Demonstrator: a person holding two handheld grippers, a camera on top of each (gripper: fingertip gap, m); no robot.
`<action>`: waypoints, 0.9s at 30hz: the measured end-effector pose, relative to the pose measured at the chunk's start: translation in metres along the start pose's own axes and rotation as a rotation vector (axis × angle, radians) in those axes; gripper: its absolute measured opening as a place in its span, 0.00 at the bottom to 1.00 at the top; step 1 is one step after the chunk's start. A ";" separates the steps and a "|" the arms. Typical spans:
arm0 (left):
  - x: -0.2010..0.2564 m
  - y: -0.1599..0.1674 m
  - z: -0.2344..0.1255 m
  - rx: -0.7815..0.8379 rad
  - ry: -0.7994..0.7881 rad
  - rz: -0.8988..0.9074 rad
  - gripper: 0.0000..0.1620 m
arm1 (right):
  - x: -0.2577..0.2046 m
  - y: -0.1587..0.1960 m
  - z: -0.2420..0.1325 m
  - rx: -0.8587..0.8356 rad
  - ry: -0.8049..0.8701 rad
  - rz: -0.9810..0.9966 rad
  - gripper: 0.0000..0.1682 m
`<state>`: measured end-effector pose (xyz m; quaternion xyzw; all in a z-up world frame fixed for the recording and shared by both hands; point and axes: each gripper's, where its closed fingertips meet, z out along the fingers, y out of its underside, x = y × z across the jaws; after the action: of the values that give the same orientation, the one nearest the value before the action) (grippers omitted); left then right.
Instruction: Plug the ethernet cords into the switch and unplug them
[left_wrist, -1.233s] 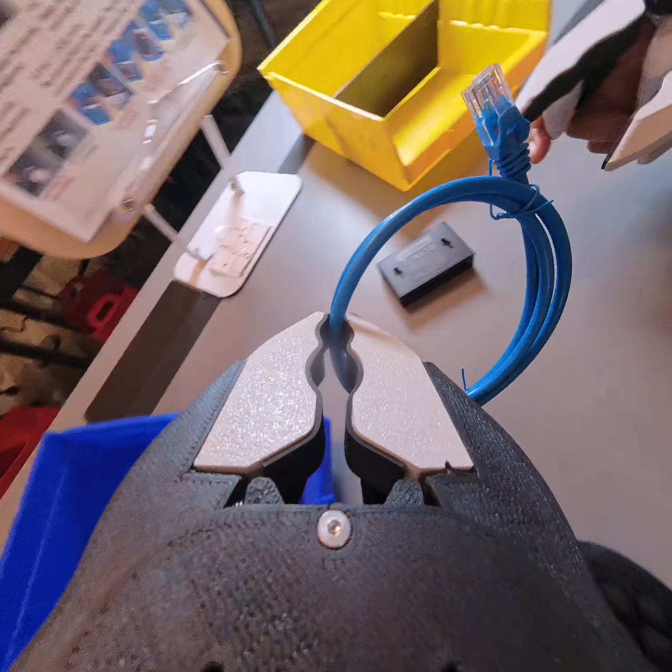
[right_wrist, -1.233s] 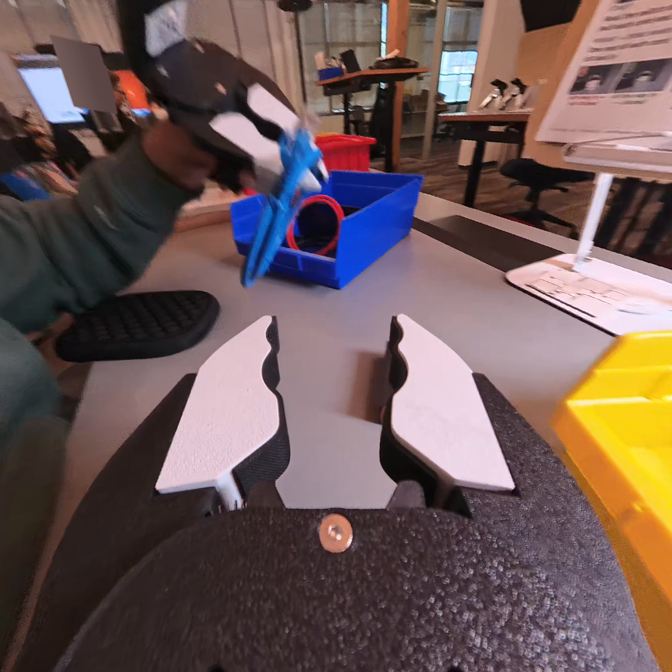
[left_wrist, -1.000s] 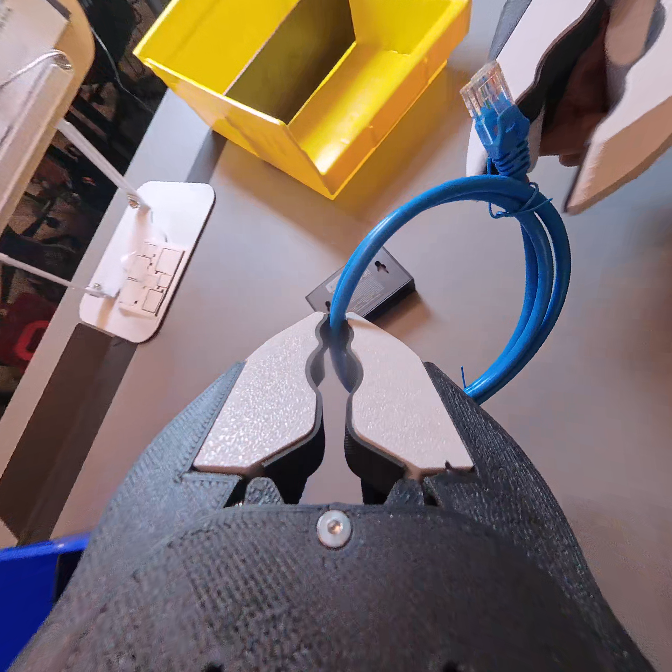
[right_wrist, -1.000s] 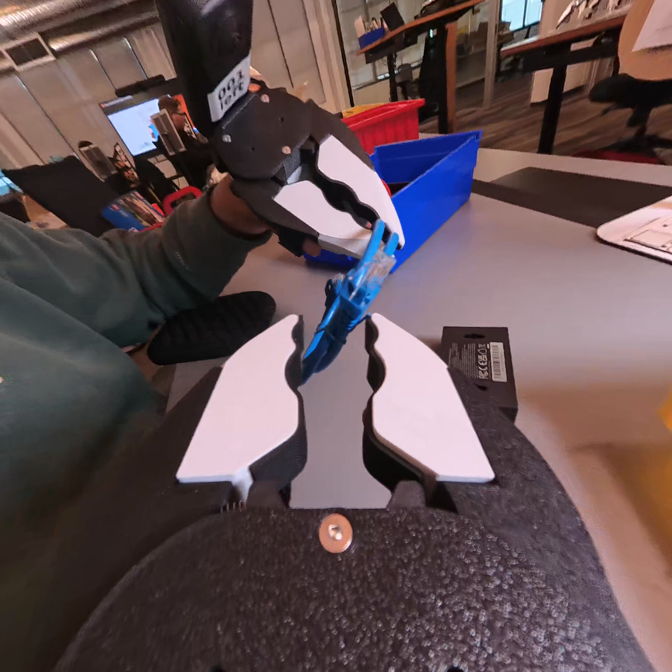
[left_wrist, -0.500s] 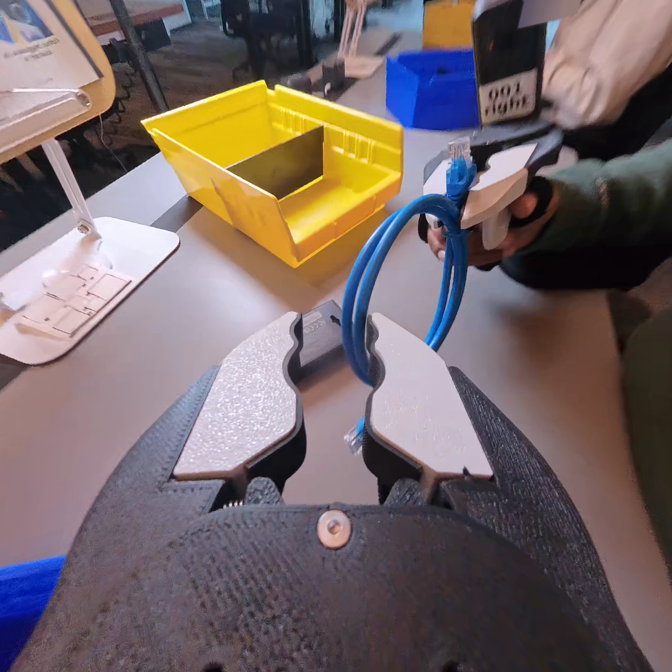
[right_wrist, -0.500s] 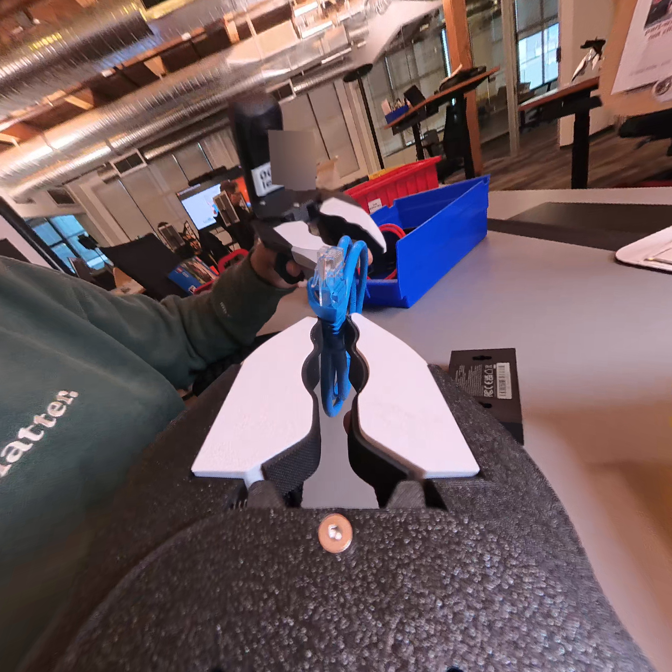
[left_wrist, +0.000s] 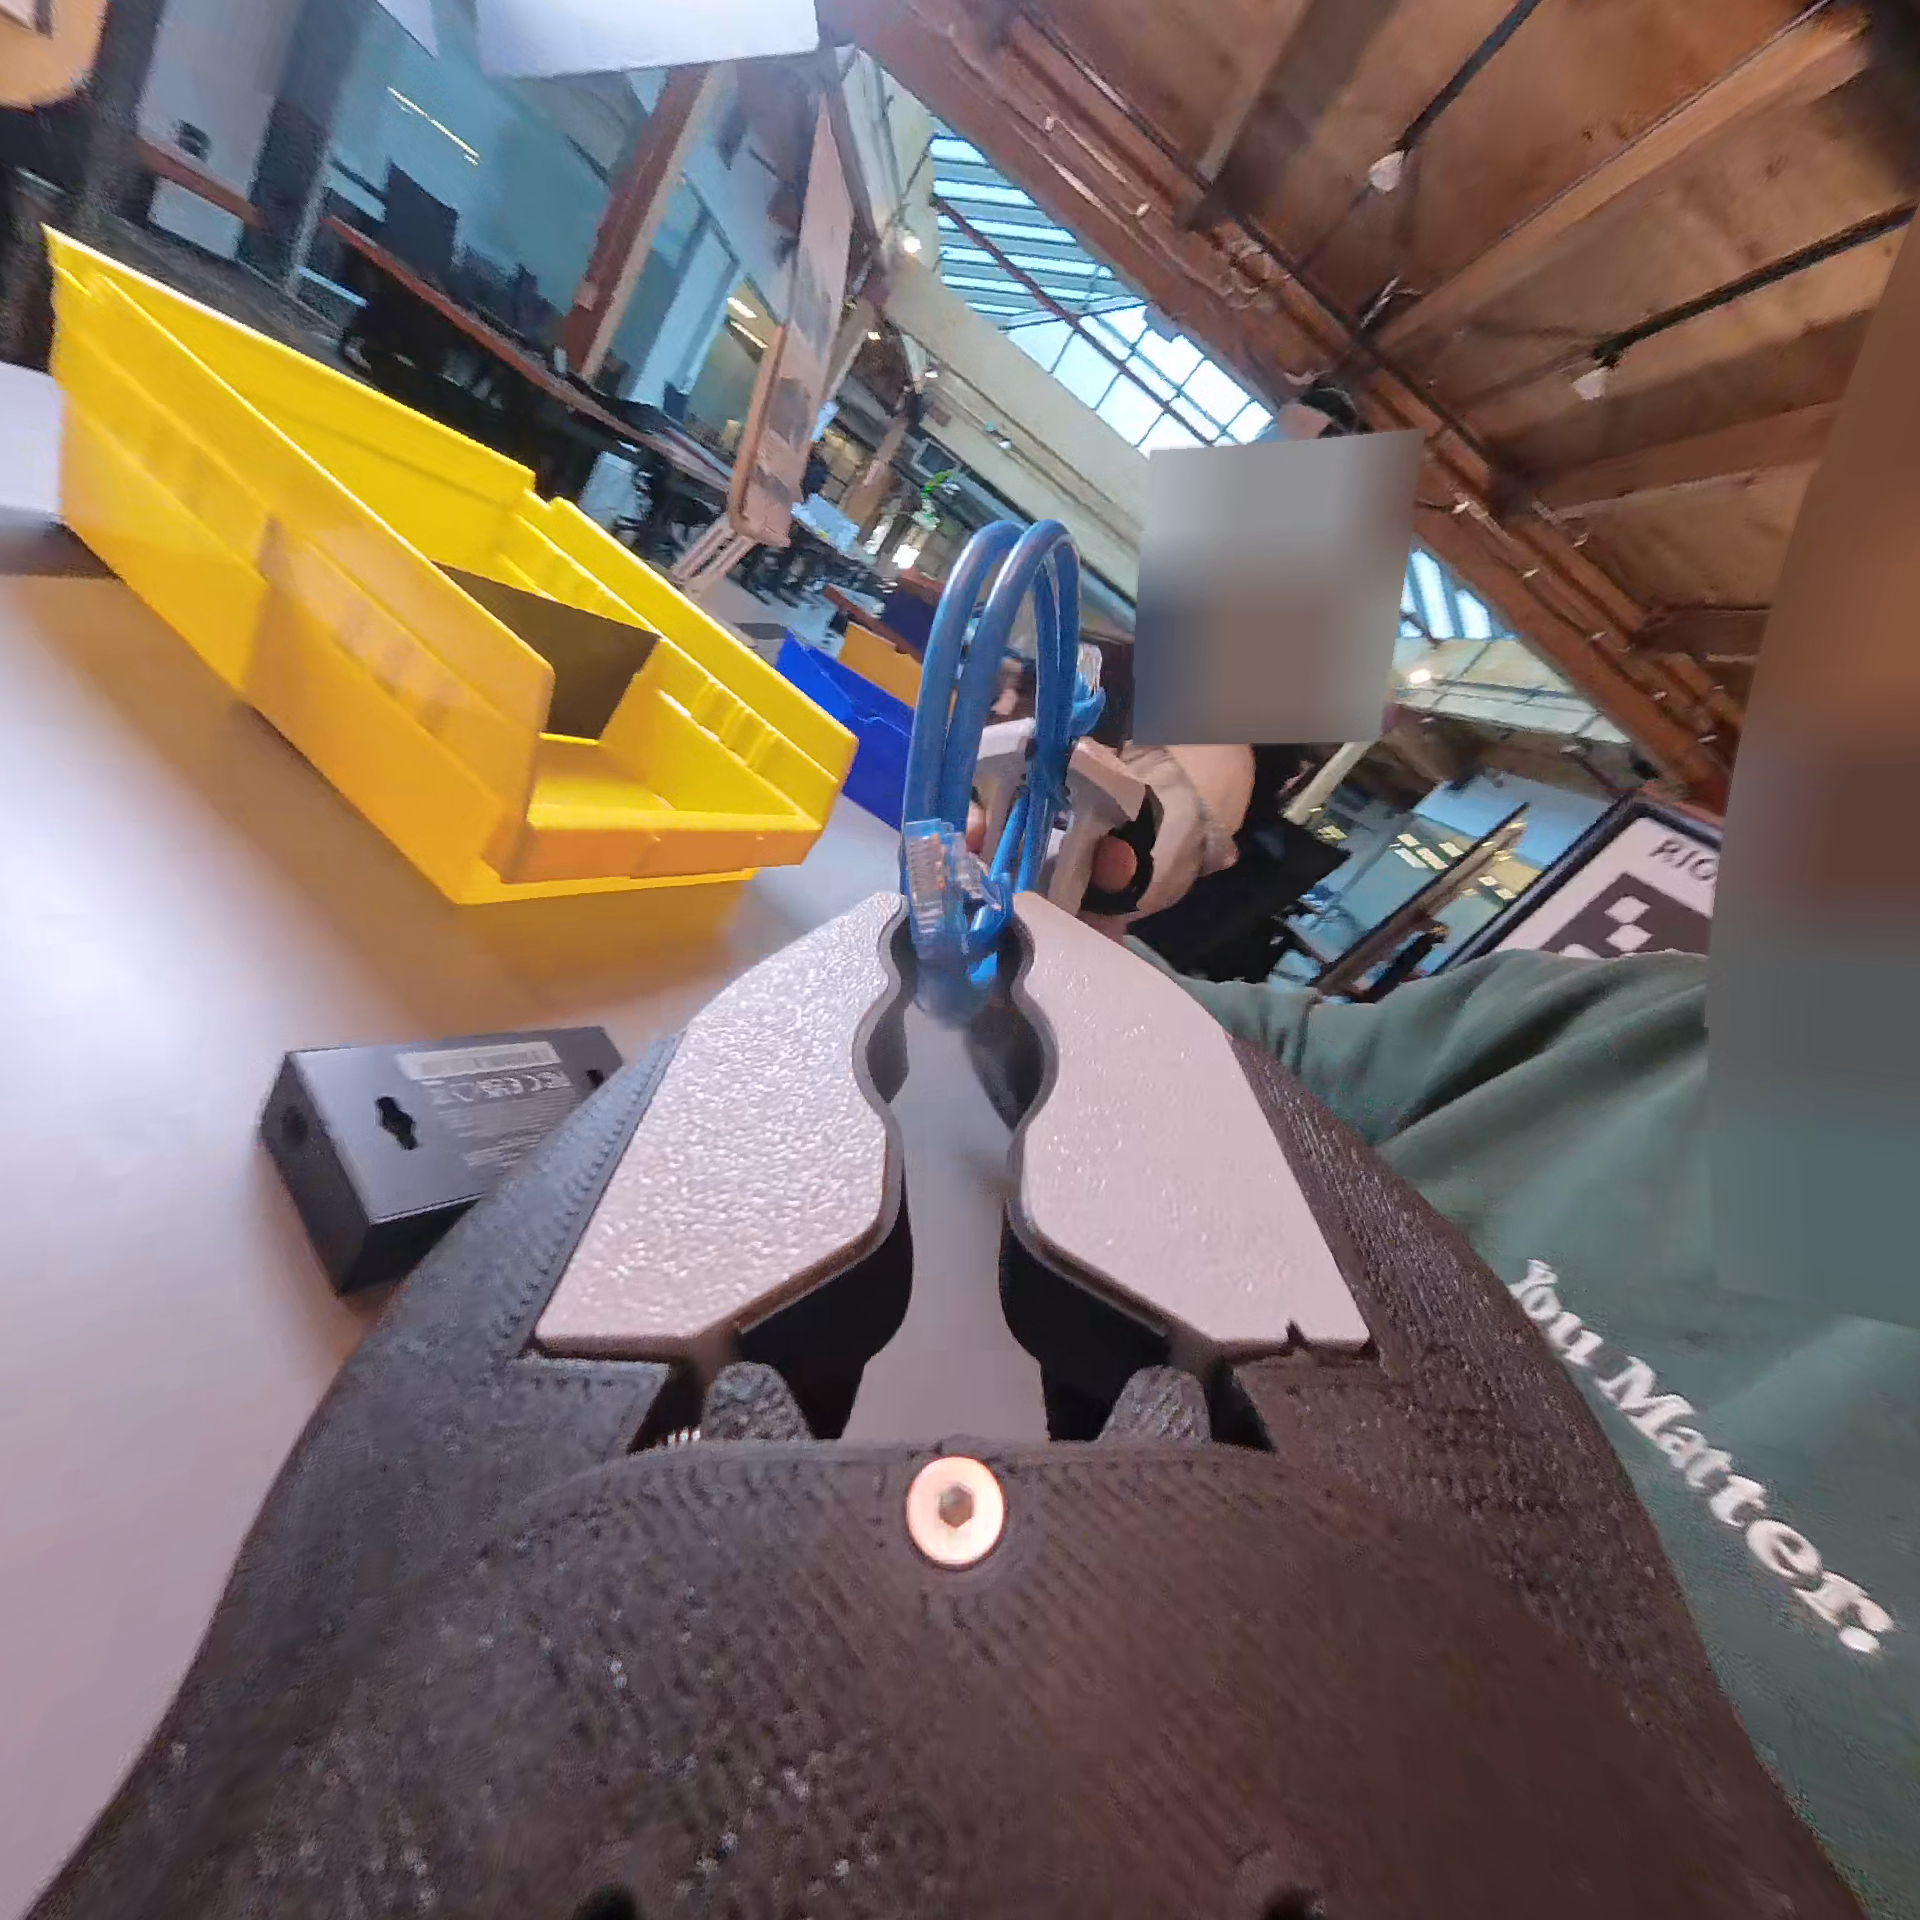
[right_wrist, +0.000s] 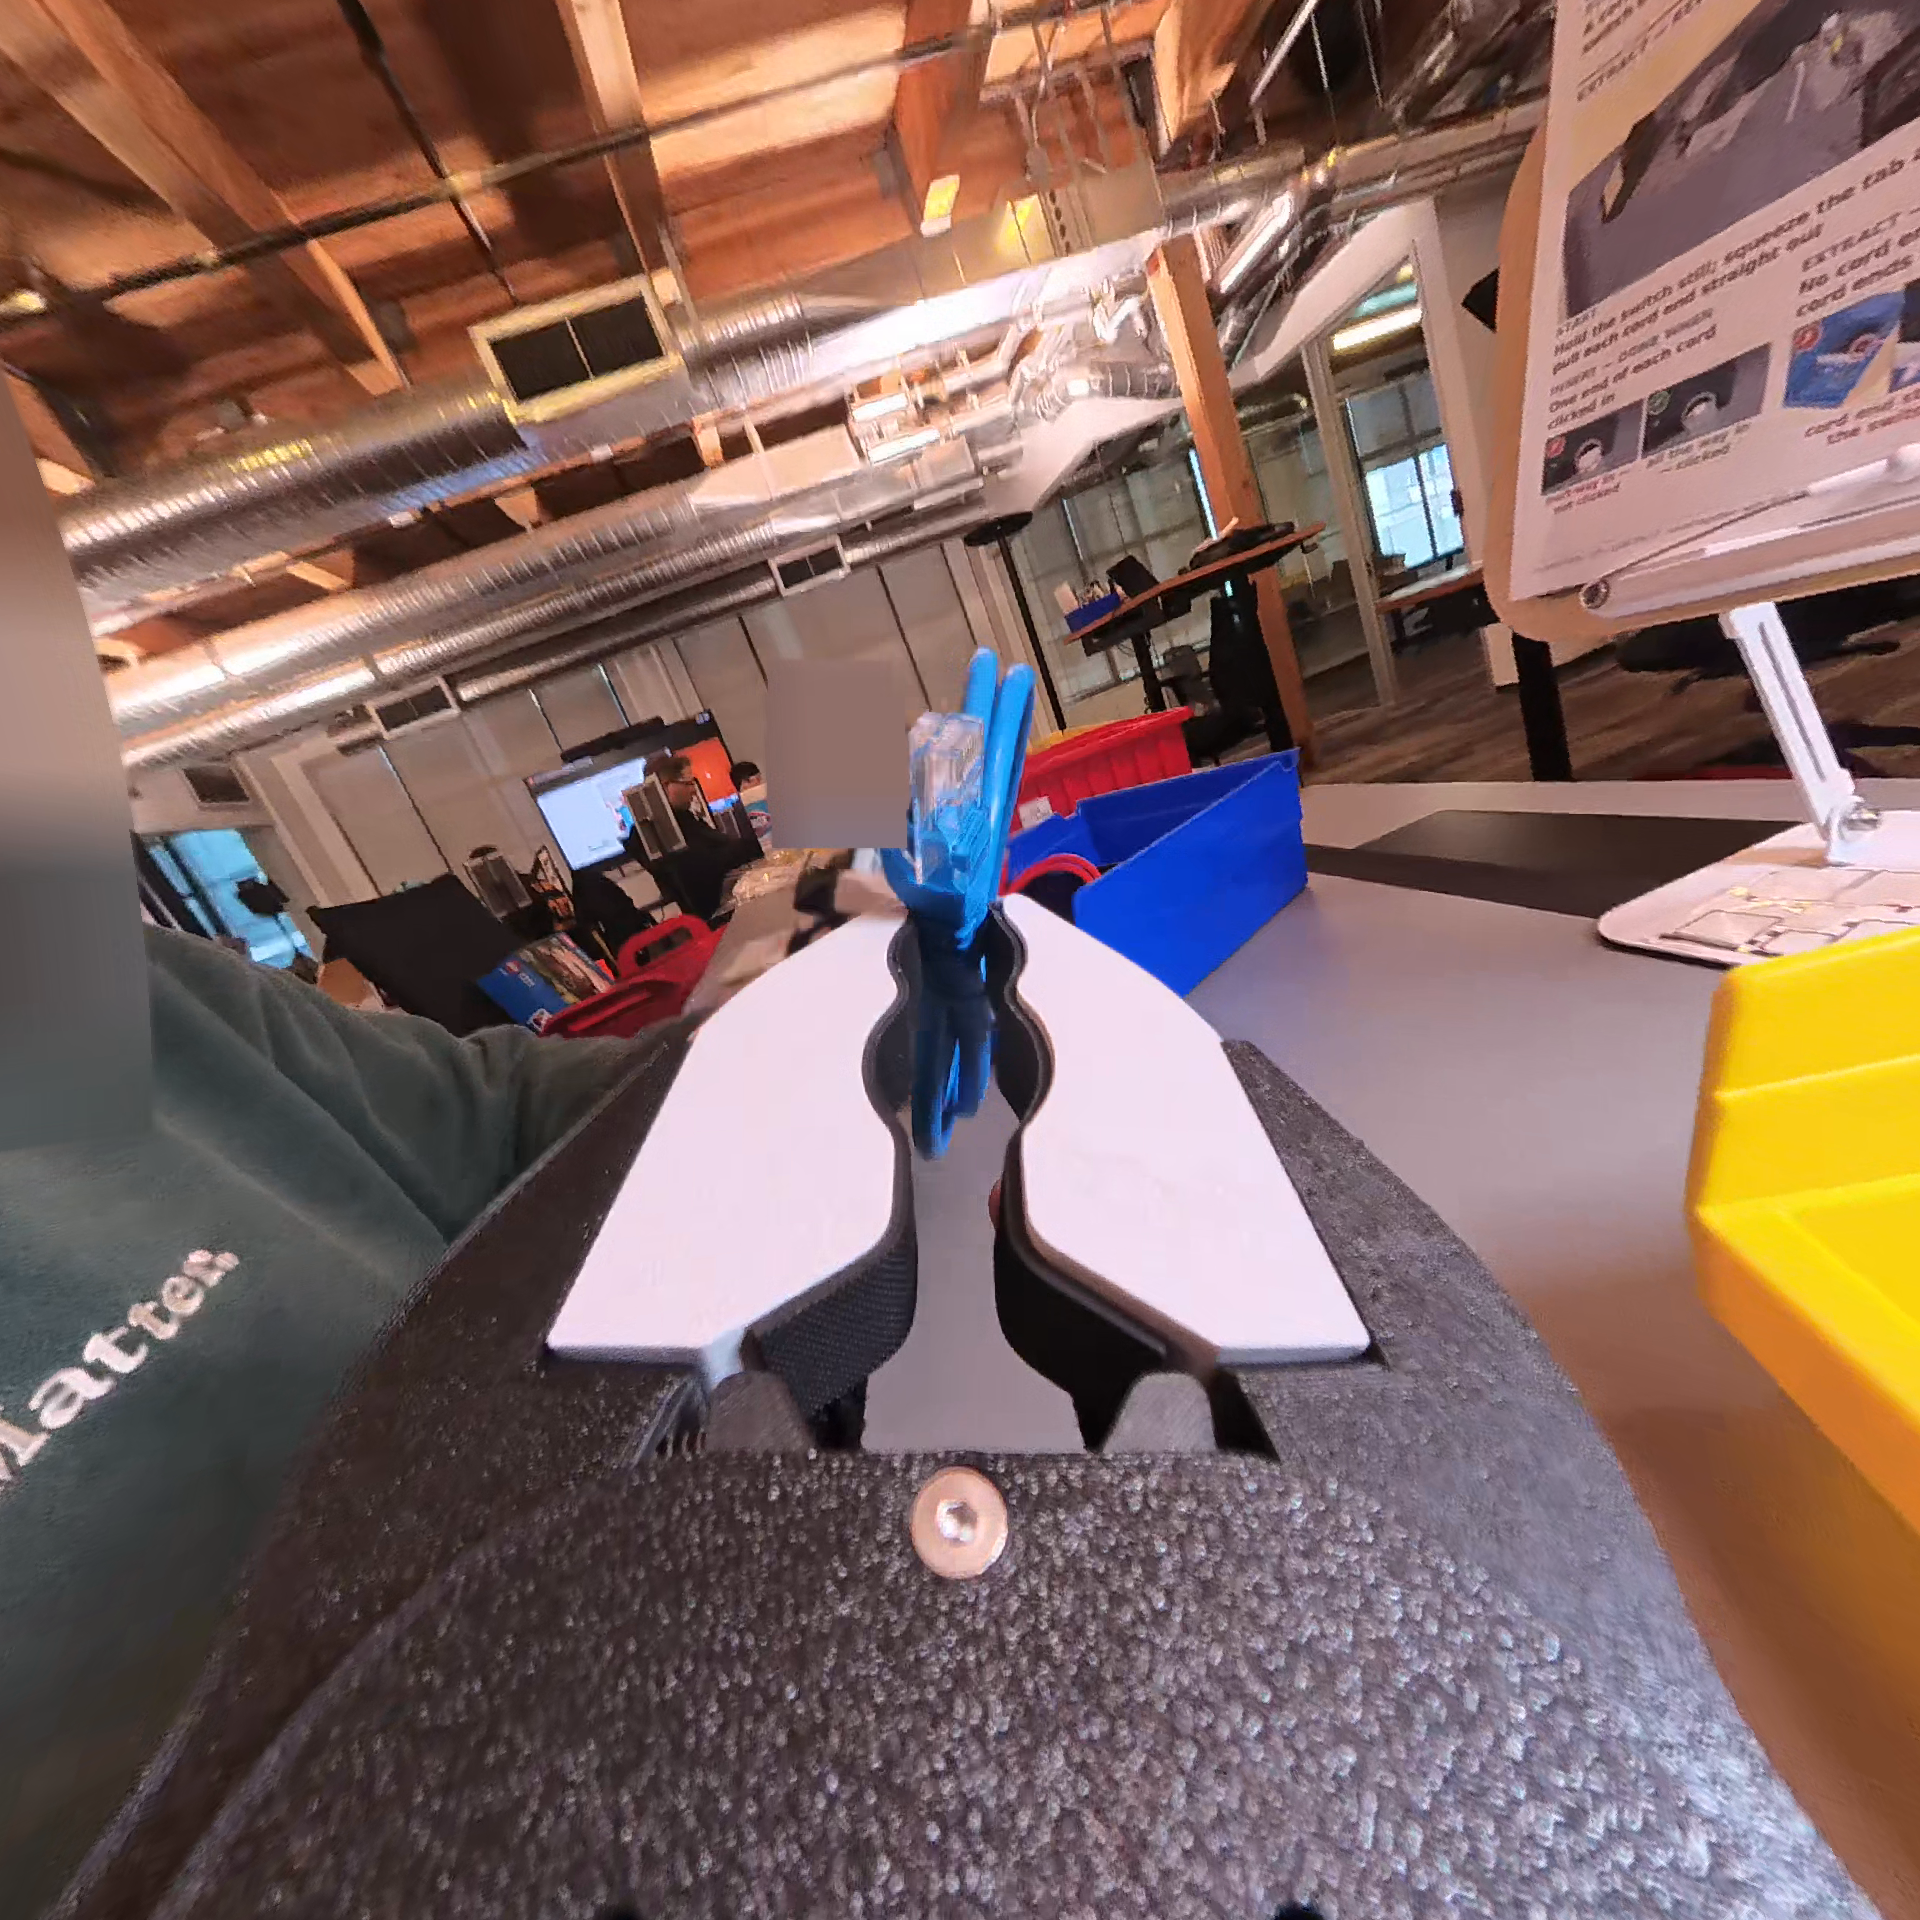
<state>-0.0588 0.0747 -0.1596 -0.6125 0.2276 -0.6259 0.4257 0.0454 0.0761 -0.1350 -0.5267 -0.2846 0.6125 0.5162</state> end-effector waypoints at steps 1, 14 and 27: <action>-0.001 -0.004 -0.003 -0.006 -0.029 0.034 0.09 | 0.003 0.008 0.001 -0.055 0.007 -0.011 0.07; 0.050 0.020 -0.008 -0.565 0.182 0.235 0.08 | -0.031 0.027 0.009 -0.539 -0.126 -0.189 0.30; 0.009 0.055 0.010 -0.567 0.150 0.059 0.08 | -0.051 0.133 0.015 -0.775 -0.215 -0.054 0.00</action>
<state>-0.0337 0.0403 -0.1972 -0.6522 0.4418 -0.5682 0.2378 -0.0174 -0.0091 -0.2313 -0.6077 -0.5606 0.4975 0.2624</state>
